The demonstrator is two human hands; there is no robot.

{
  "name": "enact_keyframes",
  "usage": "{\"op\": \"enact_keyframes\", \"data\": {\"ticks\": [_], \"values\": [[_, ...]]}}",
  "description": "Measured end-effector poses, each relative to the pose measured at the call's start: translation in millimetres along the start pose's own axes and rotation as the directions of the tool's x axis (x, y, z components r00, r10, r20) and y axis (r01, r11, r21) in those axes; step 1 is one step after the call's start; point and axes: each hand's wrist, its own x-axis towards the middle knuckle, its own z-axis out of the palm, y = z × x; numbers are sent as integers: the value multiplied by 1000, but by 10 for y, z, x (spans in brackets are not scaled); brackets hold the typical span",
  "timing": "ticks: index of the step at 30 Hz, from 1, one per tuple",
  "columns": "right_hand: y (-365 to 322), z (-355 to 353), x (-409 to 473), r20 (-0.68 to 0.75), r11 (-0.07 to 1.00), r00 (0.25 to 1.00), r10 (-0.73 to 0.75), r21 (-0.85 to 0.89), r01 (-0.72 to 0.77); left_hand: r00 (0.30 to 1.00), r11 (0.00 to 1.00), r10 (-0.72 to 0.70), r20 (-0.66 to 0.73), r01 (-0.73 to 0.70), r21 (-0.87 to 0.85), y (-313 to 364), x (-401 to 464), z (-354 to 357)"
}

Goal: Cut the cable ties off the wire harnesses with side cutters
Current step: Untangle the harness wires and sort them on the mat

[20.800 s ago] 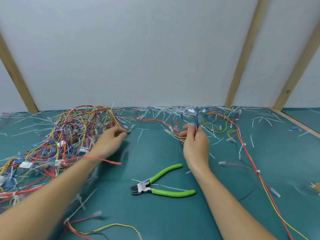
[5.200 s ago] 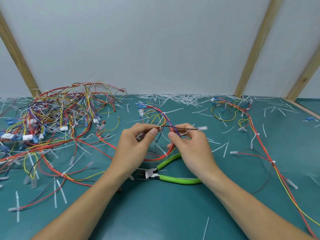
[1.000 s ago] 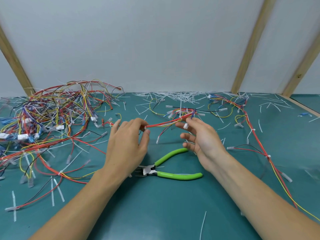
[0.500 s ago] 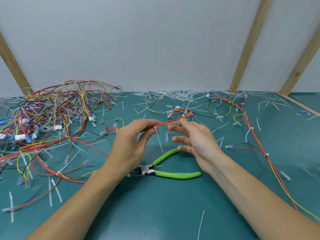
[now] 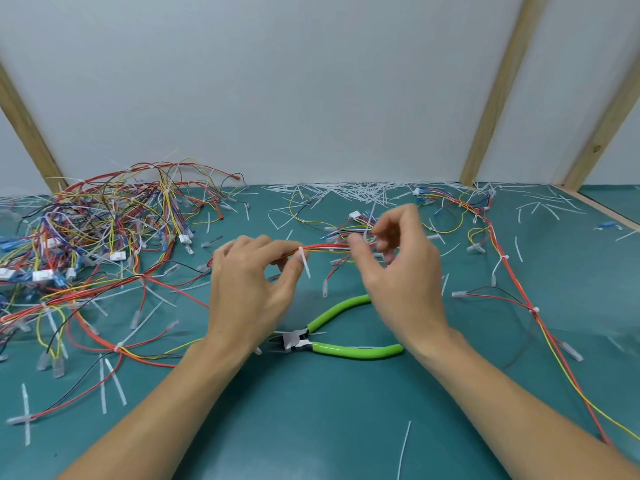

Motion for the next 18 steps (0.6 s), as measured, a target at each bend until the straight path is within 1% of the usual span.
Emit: {"op": "enact_keyframes", "data": {"ticks": [2, 3, 5, 7, 11, 14, 18], "values": [[-56, 51, -68, 104, 980, 977, -188, -41, 193, 999, 999, 32, 25, -32, 20, 15, -2, 8], [-64, 81, -99, 179, 966, 955, -237, -64, 251, 998, 999, 47, 40, -48, 20, 20, -5, 14], [-53, 121, -136, 304, 957, 922, -239, -87, 277, 995, 997, 76, 72, -77, 9, 31, -11, 22], [-15, 116, -132, 339, 969, 919, -203, -65, 238, 990, 996, 92, 109, -90, -24, 35, -16, 18], [19, 68, -69, 292, 996, 952, -89, 44, 80, 987, 994, 85, 140, -76, -73, 64, -9, -34], [8, 51, -37, 250, 998, 968, -13, 70, -5, 993, 998, 67, 100, -64, -24, 35, 38, -82], [26, 18, 18, 218, 984, 972, 83, 139, -115, 999, 1000, -23, 37, 22, 15, -10, 77, -113]]}}
